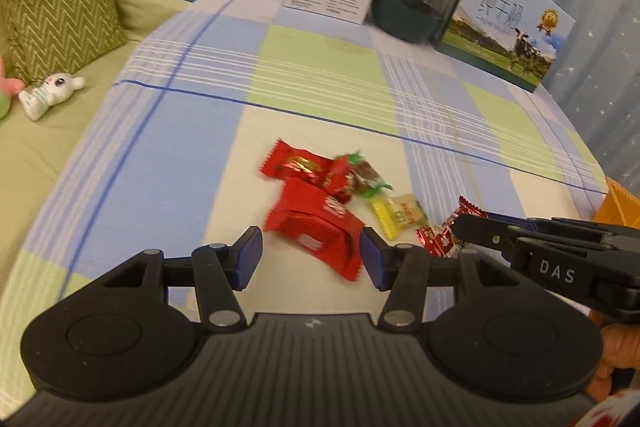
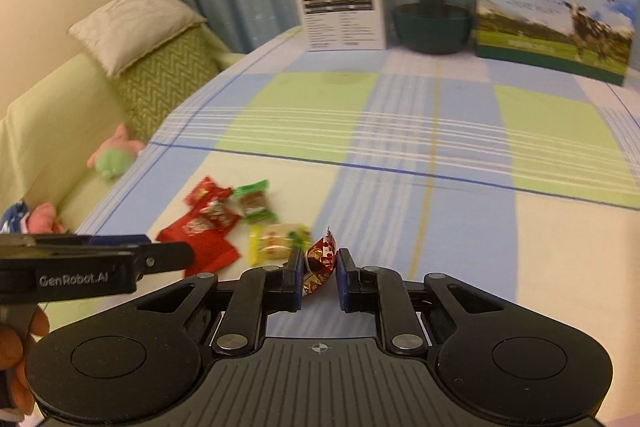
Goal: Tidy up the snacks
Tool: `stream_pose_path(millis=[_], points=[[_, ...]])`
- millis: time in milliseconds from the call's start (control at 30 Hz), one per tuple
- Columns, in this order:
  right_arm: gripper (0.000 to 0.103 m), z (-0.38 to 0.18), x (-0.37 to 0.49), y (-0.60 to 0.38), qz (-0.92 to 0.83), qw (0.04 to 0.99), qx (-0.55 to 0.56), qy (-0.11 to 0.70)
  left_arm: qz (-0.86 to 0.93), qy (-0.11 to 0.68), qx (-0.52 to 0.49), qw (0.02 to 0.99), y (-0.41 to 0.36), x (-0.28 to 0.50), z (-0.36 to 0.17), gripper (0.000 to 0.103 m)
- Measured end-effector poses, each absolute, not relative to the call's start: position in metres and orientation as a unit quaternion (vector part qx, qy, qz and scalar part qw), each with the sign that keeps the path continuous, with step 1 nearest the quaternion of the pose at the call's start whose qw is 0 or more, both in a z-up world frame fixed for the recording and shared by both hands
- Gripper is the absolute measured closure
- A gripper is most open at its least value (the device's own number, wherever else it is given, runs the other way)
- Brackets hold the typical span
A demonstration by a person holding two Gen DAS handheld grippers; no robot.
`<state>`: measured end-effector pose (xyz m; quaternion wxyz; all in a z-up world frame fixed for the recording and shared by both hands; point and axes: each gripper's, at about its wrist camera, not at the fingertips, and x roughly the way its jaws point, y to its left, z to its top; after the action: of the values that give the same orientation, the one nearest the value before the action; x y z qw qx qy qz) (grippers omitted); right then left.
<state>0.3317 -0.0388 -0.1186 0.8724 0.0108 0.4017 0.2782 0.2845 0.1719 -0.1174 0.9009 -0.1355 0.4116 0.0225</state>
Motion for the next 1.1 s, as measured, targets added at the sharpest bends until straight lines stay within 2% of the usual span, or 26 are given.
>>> stream_pose_path(millis=[267, 300, 367, 433, 533, 600, 667, 800, 933, 1100], points=[[0.083, -0.127, 0.338, -0.056, 0.277, 0.868, 0.016, 0.413, 0.037, 0.396, -0.146, 0.906, 0.169, 0.300, -0.124, 0.053], [0.080, -0.128, 0.338, -0.057, 0.273, 0.869, 0.014, 0.413, 0.040, 0.394, -0.146, 0.907, 0.170, 0.301, -0.125, 0.053], [0.064, -0.129, 0.341, -0.061, 0.264, 0.871, 0.014, 0.413, 0.044, 0.391, -0.138, 0.909, 0.169, 0.304, -0.125, 0.053], [0.055, -0.129, 0.342, -0.065, 0.262, 0.873, 0.020, 0.412, 0.047, 0.392, -0.118, 0.911, 0.165, 0.306, -0.125, 0.053], [0.055, -0.129, 0.342, -0.068, 0.261, 0.873, 0.028, 0.412, 0.051, 0.395, -0.082, 0.914, 0.158, 0.308, -0.126, 0.055], [0.055, -0.128, 0.341, -0.068, 0.268, 0.872, 0.033, 0.407, 0.051, 0.400, -0.063, 0.913, 0.154, 0.308, -0.126, 0.067], [0.055, -0.127, 0.340, -0.066, 0.281, 0.872, 0.030, 0.399, 0.043, 0.408, -0.068, 0.910, 0.155, 0.305, -0.124, 0.072], [0.055, -0.128, 0.340, -0.057, 0.300, 0.875, 0.006, 0.379, 0.024, 0.418, -0.071, 0.905, 0.154, 0.296, -0.120, 0.075], [0.055, -0.133, 0.342, -0.048, 0.304, 0.872, 0.007, 0.384, 0.017, 0.421, -0.068, 0.904, 0.150, 0.286, -0.118, 0.075], [0.055, -0.136, 0.334, -0.034, 0.301, 0.880, -0.045, 0.364, 0.013, 0.424, -0.066, 0.903, 0.148, 0.285, -0.120, 0.075]])
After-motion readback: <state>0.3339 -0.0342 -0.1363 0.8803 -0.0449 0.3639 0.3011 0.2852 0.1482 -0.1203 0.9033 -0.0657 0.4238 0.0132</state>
